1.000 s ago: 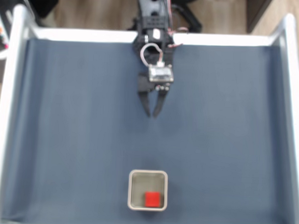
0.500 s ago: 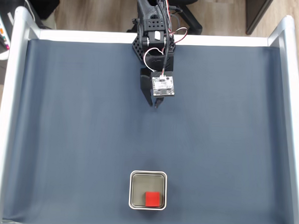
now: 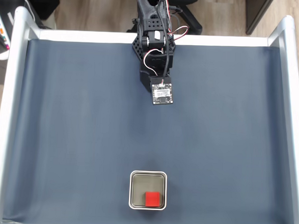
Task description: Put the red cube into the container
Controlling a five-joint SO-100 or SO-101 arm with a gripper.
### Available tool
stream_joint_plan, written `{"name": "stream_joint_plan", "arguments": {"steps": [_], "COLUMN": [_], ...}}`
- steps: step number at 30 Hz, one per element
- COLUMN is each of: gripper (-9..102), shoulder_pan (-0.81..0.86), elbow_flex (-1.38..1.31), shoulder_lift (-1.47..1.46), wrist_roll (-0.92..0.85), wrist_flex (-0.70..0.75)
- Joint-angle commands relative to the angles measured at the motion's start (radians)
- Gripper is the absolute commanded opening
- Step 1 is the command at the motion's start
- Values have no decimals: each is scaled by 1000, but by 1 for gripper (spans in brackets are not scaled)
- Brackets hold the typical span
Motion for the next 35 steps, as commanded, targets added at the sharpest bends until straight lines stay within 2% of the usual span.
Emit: {"name": "stream_joint_plan", "arguments": {"steps": [1,35], "gripper": [1,1], "shoulder_pan": [0,8], "elbow_flex": [-5,-5], "shoulder_lift": [11,11], "wrist_roll": [3,32], "wrist_flex": [21,26]}}
